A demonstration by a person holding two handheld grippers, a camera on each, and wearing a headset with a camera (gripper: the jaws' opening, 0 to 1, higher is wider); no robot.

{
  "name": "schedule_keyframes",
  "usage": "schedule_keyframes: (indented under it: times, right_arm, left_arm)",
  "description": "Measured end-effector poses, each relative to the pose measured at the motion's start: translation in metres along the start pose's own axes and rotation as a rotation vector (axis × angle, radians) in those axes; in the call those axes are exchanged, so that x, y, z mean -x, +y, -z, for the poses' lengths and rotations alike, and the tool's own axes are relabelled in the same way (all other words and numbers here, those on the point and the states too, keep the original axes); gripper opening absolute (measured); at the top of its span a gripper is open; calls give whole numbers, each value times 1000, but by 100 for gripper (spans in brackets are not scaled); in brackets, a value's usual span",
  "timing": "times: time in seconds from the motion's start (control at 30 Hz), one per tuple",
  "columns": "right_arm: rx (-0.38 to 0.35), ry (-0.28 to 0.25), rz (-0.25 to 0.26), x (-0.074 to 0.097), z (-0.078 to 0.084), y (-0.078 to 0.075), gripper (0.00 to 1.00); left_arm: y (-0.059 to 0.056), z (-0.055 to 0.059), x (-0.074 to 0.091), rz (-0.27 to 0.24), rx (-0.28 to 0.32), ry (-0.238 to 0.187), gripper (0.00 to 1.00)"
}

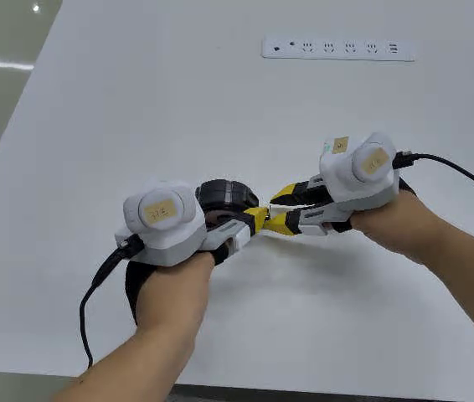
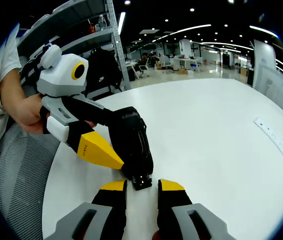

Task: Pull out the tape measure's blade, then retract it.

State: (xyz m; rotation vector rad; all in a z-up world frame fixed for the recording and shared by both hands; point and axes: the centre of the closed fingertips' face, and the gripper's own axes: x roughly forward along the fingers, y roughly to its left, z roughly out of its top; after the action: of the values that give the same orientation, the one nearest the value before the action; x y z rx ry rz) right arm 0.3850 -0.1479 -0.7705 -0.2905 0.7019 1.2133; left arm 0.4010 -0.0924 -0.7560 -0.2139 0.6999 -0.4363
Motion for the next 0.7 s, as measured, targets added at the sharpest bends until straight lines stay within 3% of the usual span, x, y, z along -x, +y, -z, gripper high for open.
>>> schedule_keyframes:
  times: [0.13,0.33,0.7]
  right_arm:
    - [-19,-13,25,6,3,-2,24]
    - [-44,-30,65,19,9,2,28]
    - [-76,-61,139,40,15,7,36]
  left_arm:
    - [2,0,3,7,3,-7,65]
    - [1,-3,14,39,-55,-17,65]
    - [18,-4,40,69,-103,-30,67]
